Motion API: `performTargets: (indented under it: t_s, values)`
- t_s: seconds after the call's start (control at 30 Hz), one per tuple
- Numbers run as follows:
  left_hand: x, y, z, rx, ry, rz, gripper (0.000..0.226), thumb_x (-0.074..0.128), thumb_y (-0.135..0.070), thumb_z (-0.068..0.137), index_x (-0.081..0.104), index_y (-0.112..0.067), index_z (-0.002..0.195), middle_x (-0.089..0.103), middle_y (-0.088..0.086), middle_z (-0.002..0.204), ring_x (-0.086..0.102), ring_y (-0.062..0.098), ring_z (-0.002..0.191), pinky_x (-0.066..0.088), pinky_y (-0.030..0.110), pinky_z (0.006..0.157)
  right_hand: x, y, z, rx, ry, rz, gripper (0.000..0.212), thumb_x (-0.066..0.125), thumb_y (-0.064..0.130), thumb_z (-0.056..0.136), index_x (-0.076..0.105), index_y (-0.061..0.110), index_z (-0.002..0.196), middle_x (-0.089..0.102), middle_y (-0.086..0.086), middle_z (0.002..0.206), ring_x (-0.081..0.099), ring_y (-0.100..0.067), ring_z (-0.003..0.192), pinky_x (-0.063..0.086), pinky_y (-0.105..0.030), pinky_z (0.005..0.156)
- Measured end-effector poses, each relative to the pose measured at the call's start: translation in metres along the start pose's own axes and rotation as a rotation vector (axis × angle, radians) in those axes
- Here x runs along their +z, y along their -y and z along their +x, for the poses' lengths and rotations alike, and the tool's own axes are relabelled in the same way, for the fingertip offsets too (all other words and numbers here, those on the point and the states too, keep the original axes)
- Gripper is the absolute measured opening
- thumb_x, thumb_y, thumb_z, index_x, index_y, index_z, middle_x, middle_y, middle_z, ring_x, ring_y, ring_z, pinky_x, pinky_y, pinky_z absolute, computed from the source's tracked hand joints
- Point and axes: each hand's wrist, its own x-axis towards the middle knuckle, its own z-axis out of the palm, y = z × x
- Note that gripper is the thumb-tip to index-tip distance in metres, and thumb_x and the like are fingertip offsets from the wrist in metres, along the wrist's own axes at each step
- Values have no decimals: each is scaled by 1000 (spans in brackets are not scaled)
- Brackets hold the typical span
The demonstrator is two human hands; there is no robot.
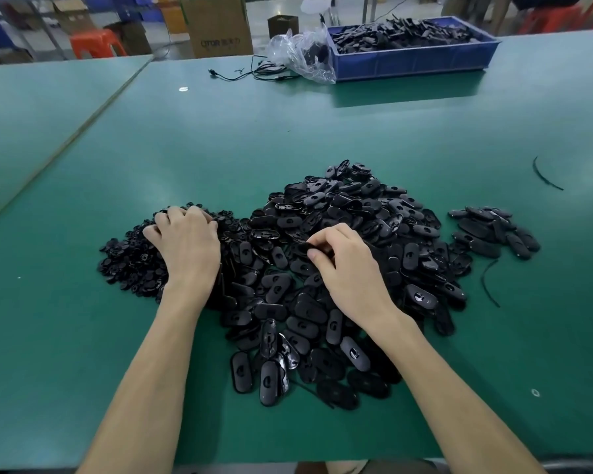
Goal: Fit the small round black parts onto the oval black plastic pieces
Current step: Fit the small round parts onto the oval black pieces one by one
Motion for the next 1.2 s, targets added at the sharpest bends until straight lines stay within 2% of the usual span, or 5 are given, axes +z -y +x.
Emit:
performTargets:
  t_s: [0.43,0.57,0.73,0.87,1.2]
  values:
    - [3,3,2,-21,-101,-113,24,61,-34,103,73,-14,102,63,12,108,47,32,113,26,48,96,-2,2,0,10,-11,79,10,64,15,104,70,14,111,59,9,110,56,-13,108,50,-33,94]
    - [-4,-5,-2,60,-178,-350,18,64,-32,101,69,-14,101,66,3,102,53,24,103,27,41,94,-5,4,0,37,-57,205,8,62,14,105,68,15,110,63,9,105,59,-14,103,50,-32,94]
    - [-19,-32,-19,175,49,-902,7,69,-22,99,65,-21,94,69,-2,76,62,1,65,50,16,69,-6,4,0,62,-90,263,9,64,14,104,66,22,109,67,11,97,61,2,92,48,-12,82]
    - [-20,-50,-33,244,268,-1211,3,70,-9,96,70,-11,95,71,-3,75,68,8,67,57,21,70,-7,3,1,86,-143,278,23,66,13,102,64,19,124,66,15,97,62,3,94,49,-9,81]
    - [-13,-57,-44,185,375,-1288,29,71,-37,89,76,-9,91,65,2,64,57,13,59,51,24,63,-12,4,2,129,-197,365,29,62,3,101,67,21,124,68,20,101,66,6,97,50,-7,83]
